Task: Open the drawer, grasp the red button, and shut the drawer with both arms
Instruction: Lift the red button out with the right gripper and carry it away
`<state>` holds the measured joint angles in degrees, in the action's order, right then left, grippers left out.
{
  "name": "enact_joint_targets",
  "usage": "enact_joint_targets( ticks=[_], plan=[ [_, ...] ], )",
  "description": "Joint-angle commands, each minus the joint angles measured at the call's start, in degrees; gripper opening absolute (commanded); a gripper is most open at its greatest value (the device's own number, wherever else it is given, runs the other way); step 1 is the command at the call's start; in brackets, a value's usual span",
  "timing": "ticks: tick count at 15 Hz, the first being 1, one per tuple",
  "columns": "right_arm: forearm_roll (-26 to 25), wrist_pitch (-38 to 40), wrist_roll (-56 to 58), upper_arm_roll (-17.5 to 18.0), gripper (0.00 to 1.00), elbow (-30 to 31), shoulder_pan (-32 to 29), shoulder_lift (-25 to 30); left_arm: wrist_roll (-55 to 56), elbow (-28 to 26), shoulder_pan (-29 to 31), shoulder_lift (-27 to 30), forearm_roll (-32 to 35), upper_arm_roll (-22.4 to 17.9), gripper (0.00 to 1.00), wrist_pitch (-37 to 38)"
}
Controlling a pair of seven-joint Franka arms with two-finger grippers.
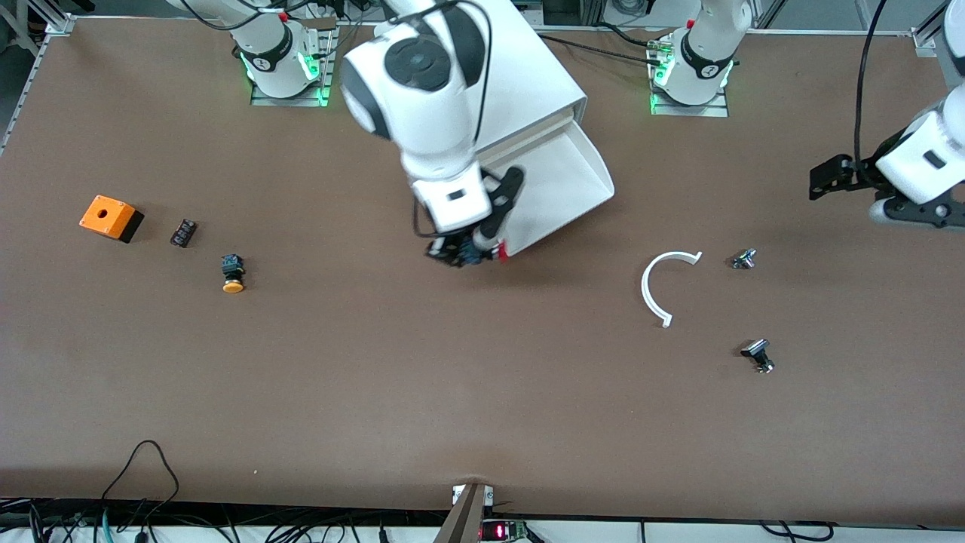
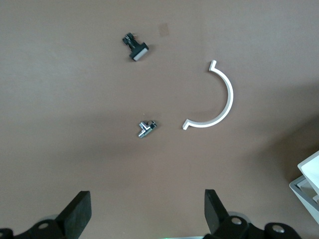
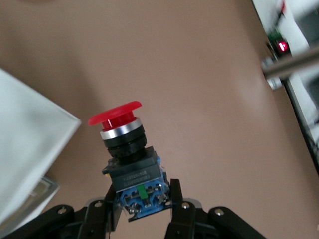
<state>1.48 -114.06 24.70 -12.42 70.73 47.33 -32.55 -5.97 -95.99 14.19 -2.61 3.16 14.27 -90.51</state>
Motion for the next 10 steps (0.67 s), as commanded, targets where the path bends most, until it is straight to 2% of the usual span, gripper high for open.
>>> enact_joint_targets(
  ticks=[1, 4, 6, 10],
  plan=[
    [1.77, -2.83, -6.66, -0.06, 0.24, 9.48, -5.12, 4.59, -0.10, 4.58, 0.13, -7.30, -0.25, -0.55, 1.00, 2.36],
    [1.42, -3.88, -13.17, -0.68, 0.24, 17.92, -11.09, 6.27, 1.56, 4.06, -1.53, -8.54, -0.34, -0.12, 1.00, 2.62],
    [1.24, -5.99, -17.73, -0.85, 0.24, 22.41, -14.61, 6.27, 8.73, 3.71, -3.46, -10.91, -2.88, 0.06, 1.00, 1.31],
    [-0.60, -12.23, -19.08, -1.73, 0.24, 31.02, -21.73, 5.57, 26.76, -3.92, -10.83, -12.07, -7.10, 0.24, 1.00, -12.98]
  ],
)
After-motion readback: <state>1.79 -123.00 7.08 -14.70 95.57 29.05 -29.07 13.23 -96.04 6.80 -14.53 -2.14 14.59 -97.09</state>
